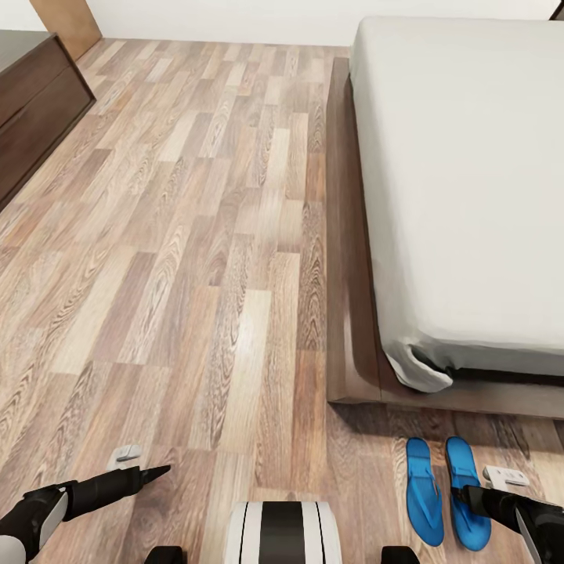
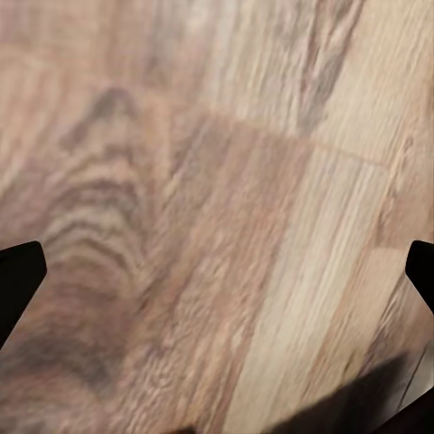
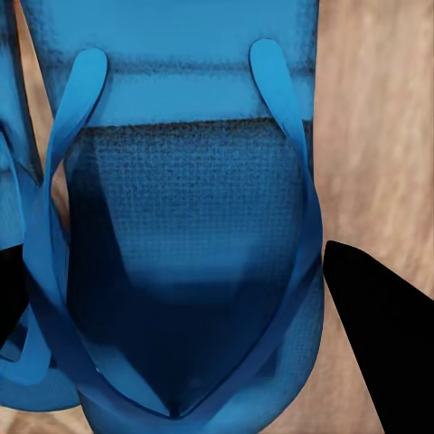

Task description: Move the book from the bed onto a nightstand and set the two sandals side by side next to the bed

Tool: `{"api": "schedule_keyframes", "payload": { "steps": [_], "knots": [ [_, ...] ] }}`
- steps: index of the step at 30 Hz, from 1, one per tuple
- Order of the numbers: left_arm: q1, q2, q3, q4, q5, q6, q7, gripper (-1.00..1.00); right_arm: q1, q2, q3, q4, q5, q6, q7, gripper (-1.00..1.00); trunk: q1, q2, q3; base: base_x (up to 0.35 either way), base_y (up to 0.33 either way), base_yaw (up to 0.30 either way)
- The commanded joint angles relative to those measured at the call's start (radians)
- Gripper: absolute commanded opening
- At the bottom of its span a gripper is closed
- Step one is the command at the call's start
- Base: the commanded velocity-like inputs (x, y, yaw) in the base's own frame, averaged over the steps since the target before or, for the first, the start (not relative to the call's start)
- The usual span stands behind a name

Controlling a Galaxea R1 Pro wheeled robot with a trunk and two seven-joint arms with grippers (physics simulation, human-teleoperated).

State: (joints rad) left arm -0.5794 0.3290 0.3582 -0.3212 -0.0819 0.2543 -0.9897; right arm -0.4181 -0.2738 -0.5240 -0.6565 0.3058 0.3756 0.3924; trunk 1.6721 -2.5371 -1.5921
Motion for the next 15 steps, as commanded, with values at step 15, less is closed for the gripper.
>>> {"api": "schedule_keyframes", "payload": {
  "steps": [15],
  "knots": [
    [0.0,-0.001,0.008,-0.001,-0.009,0.01,-0.006,1.0,-0.001,0.002,-0.005,-0.004,0.01,0.003,0.008,-1.0,0.004,-0.002,-0.031,0.003,0.0,0.0]
  ]
}}
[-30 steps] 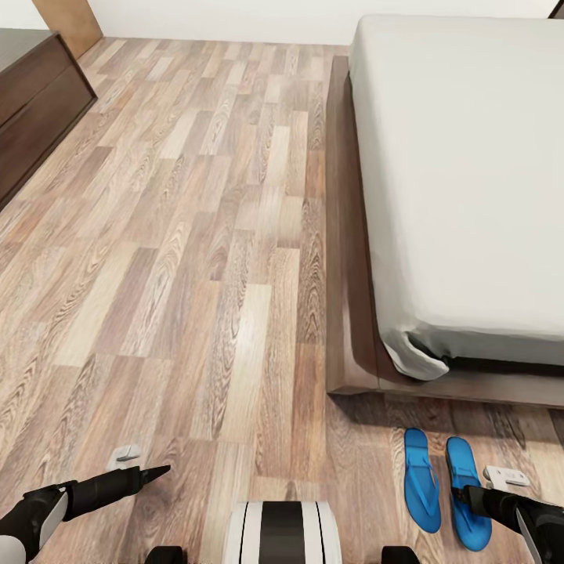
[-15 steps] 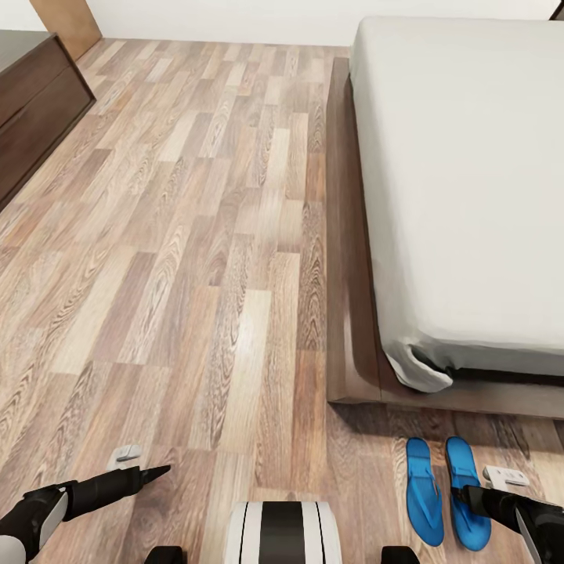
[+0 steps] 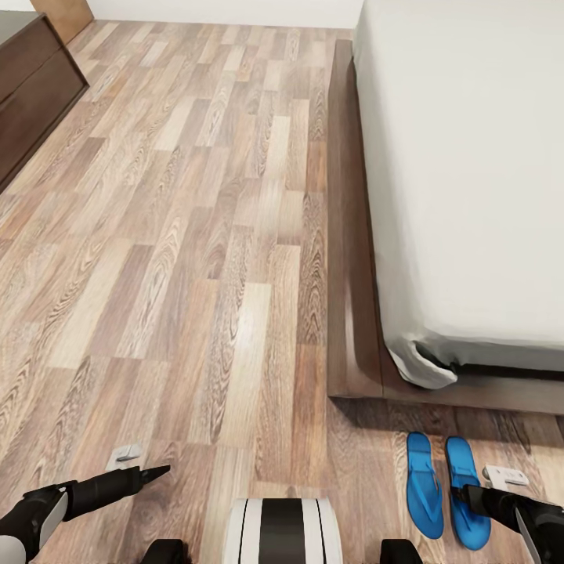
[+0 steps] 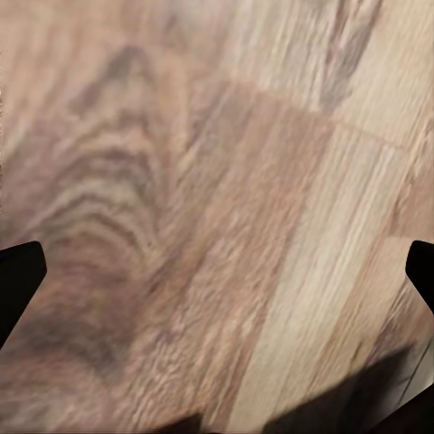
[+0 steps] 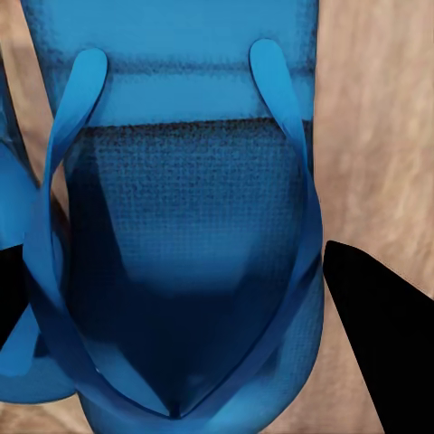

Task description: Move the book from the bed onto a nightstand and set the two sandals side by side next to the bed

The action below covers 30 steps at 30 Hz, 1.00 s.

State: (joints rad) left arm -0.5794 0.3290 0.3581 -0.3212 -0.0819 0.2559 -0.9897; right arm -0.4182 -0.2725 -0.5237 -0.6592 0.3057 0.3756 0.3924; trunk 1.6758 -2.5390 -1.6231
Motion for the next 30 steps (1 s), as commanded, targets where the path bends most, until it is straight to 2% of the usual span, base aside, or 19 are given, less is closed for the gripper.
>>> {"api": "schedule_keyframes", "payload": {
  "steps": [1,5,9,12,19,30],
  "knots": [
    [0.0,-0.001,0.008,-0.001,-0.009,0.008,-0.007,1.0,-0.001,0.001,-0.005,-0.002,0.01,0.003,0.008,-1.0,0.0,0.0,-0.001,0.0,0.0,0.0],
    [0.0,-0.001,0.009,-0.001,-0.009,0.008,-0.006,1.0,-0.001,0.0,-0.005,-0.007,0.01,-0.012,0.009,-1.0,0.0,0.0,-0.001,0.0,0.0,0.0],
    [0.0,-0.001,0.009,-0.001,-0.009,0.007,-0.007,1.0,-0.001,0.001,-0.005,-0.006,0.011,-0.146,0.007,-1.0,0.0,0.0,-0.001,0.0,0.0,0.0],
    [0.0,-0.001,0.009,-0.001,-0.009,0.007,-0.007,1.0,-0.001,0.001,-0.006,-0.005,0.012,-0.178,0.005,-1.0,0.0,0.0,-0.001,0.0,0.0,0.0],
    [0.0,-0.001,0.009,-0.001,-0.009,0.008,-0.007,1.0,-0.001,0.001,-0.006,-0.001,0.01,-0.187,0.008,-1.0,0.0,0.0,-0.001,0.0,0.0,0.0],
    [0.0,-0.001,0.007,-0.001,-0.009,0.008,-0.006,1.0,-0.001,0.001,-0.006,0.0,0.01,-0.187,0.008,-1.0,0.004,-0.003,-0.039,0.0,0.0,0.0]
  ]
}}
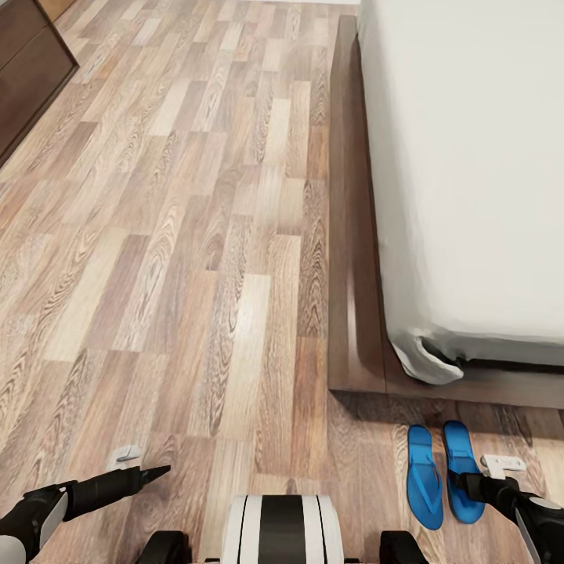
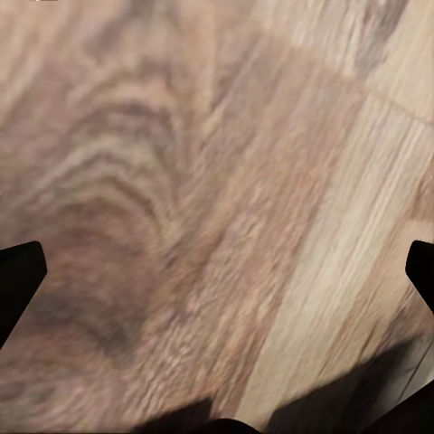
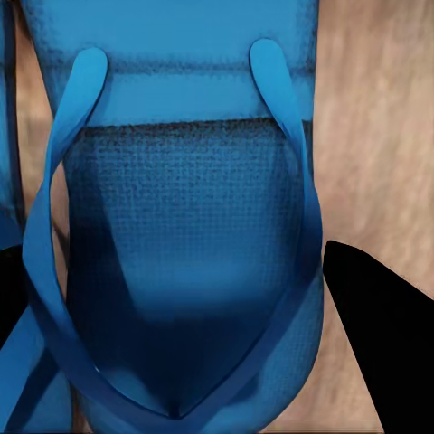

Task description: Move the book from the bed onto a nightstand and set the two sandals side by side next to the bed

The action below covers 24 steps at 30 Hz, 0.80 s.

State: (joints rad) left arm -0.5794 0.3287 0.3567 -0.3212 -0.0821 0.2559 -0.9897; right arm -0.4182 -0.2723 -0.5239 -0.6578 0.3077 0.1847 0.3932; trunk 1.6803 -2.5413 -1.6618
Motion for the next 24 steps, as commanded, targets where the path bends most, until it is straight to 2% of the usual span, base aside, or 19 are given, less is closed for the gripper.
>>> {"api": "schedule_keyframes", "payload": {
  "steps": [1,24],
  "knots": [
    [0.0,-0.001,0.008,-0.001,-0.009,0.008,-0.006,1.0,-0.001,0.001,-0.005,-0.002,0.008,0.004,0.007,-1.0,0.0,0.0,-0.001,0.0,0.0,0.0],
    [0.0,-0.001,0.009,-0.001,-0.01,0.008,-0.014,1.0,-0.001,0.001,-0.005,-0.002,0.008,0.004,0.007,-1.0,0.001,-0.001,-0.008,0.0,0.0,0.0]
  ]
}}
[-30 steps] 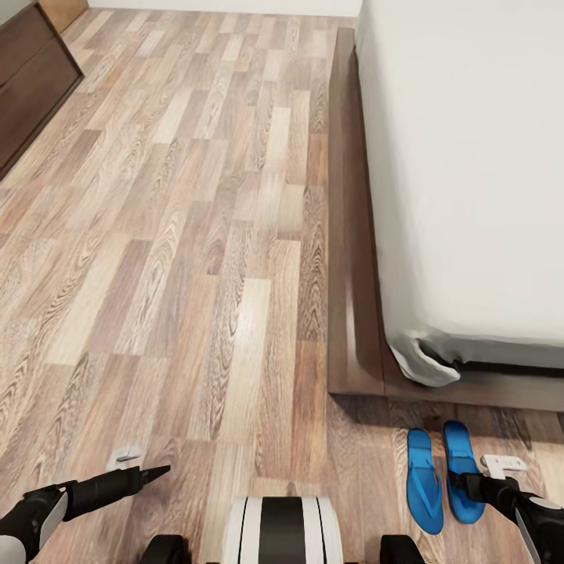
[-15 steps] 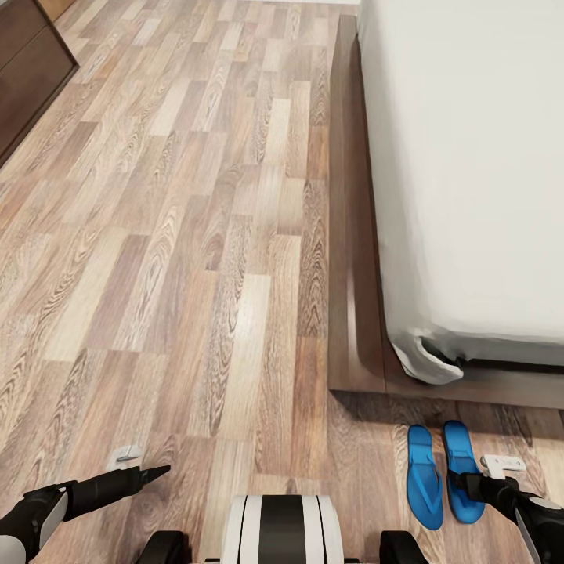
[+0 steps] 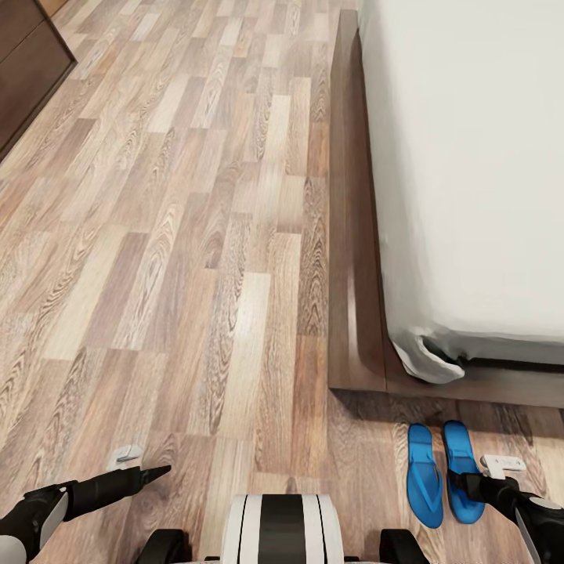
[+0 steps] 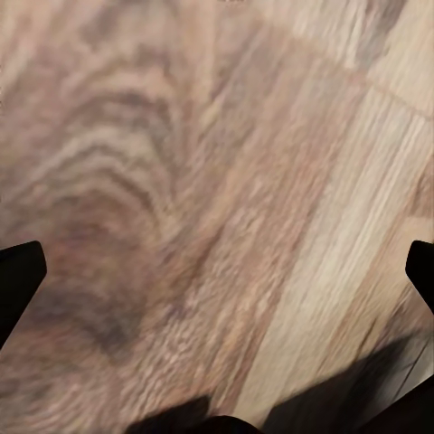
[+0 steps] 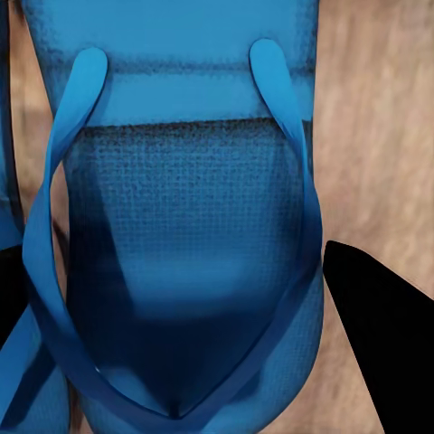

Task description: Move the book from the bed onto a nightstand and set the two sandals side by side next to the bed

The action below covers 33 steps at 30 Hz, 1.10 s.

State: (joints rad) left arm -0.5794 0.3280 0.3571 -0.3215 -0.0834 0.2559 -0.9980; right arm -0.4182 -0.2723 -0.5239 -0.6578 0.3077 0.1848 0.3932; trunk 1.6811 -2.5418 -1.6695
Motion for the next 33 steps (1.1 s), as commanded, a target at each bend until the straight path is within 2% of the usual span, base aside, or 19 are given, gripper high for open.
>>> {"api": "schedule_keyframes", "payload": {
  "steps": [1,6,33],
  "knots": [
    [0.0,0.0,0.008,-0.001,-0.009,0.008,-0.006,1.0,-0.001,0.001,-0.005,-0.002,0.008,0.004,0.007,-1.0,0.0,0.0,-0.001,0.0,0.0,0.0],
    [0.0,-0.001,0.008,-0.001,-0.009,0.008,-0.003,1.0,-0.001,0.001,-0.005,-0.002,0.008,0.004,0.007,-1.0,0.002,-0.001,-0.02,0.0,0.0,0.0],
    [0.0,-0.001,0.008,-0.001,-0.009,0.008,0.001,1.0,-0.001,0.001,-0.005,-0.002,0.008,0.004,0.007,-1.0,0.003,-0.002,-0.028,0.0,0.0,0.0]
  ]
}}
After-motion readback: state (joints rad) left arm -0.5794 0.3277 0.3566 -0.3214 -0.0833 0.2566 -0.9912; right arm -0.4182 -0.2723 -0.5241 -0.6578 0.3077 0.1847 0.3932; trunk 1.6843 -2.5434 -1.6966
